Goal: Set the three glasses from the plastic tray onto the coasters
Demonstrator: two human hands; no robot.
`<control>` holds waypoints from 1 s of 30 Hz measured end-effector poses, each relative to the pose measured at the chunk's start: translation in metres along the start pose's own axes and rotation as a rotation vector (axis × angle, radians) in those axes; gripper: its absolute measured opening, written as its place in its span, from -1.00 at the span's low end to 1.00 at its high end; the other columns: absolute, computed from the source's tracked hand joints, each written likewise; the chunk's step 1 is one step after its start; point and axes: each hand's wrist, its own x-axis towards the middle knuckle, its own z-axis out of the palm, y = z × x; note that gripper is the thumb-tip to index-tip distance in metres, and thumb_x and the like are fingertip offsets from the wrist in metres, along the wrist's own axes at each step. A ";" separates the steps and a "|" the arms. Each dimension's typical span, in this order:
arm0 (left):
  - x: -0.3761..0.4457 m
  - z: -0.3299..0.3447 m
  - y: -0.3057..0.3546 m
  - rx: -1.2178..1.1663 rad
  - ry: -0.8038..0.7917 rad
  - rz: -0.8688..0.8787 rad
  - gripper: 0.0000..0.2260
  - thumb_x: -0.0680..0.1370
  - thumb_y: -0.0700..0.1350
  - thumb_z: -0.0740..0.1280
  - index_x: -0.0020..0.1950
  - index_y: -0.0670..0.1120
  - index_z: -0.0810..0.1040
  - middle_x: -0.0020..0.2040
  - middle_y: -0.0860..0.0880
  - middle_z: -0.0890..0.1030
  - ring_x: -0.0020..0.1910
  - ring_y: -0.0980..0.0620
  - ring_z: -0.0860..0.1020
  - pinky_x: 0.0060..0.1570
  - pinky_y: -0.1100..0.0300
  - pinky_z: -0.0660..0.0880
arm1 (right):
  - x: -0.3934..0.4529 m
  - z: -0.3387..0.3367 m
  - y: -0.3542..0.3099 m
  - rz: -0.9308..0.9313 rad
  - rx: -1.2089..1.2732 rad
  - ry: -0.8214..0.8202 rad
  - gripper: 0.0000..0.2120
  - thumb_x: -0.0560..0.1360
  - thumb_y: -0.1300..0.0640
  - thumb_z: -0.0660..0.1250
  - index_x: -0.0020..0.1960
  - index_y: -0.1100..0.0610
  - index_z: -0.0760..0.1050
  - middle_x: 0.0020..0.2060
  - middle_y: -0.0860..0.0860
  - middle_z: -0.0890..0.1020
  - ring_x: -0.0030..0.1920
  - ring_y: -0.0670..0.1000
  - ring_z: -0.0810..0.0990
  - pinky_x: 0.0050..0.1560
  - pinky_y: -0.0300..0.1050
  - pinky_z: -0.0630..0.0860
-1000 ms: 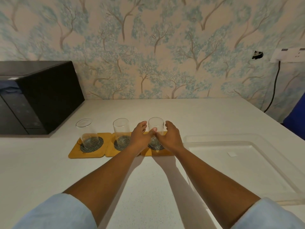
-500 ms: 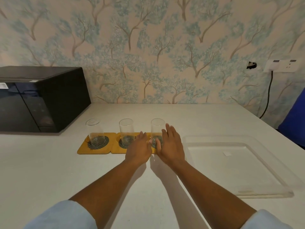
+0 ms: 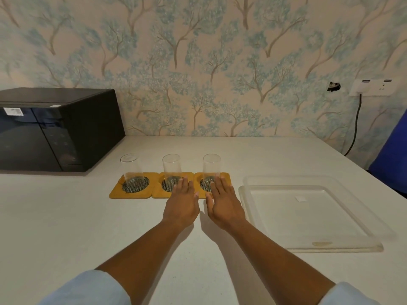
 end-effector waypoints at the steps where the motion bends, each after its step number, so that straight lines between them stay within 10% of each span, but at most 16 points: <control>1: -0.001 0.000 0.001 0.004 -0.003 -0.002 -0.49 0.70 0.00 -0.08 0.61 -0.20 0.01 0.64 -0.16 -0.01 0.62 -0.11 -0.08 0.54 0.01 -0.04 | -0.001 0.001 0.000 0.000 -0.001 -0.010 -0.46 0.65 -0.07 -0.11 0.58 0.12 0.01 0.59 0.05 -0.02 0.59 0.03 -0.15 0.55 0.00 -0.18; 30: 0.076 -0.157 0.029 -0.034 0.396 0.098 -0.50 0.70 -0.02 -0.09 0.60 -0.21 0.06 0.63 -0.16 0.04 0.62 -0.07 -0.04 0.56 0.05 -0.05 | 0.108 -0.146 -0.053 -0.158 0.068 0.338 -0.47 0.65 0.01 -0.11 0.55 0.23 0.06 0.59 0.12 0.00 0.59 0.04 -0.12 0.55 0.01 -0.14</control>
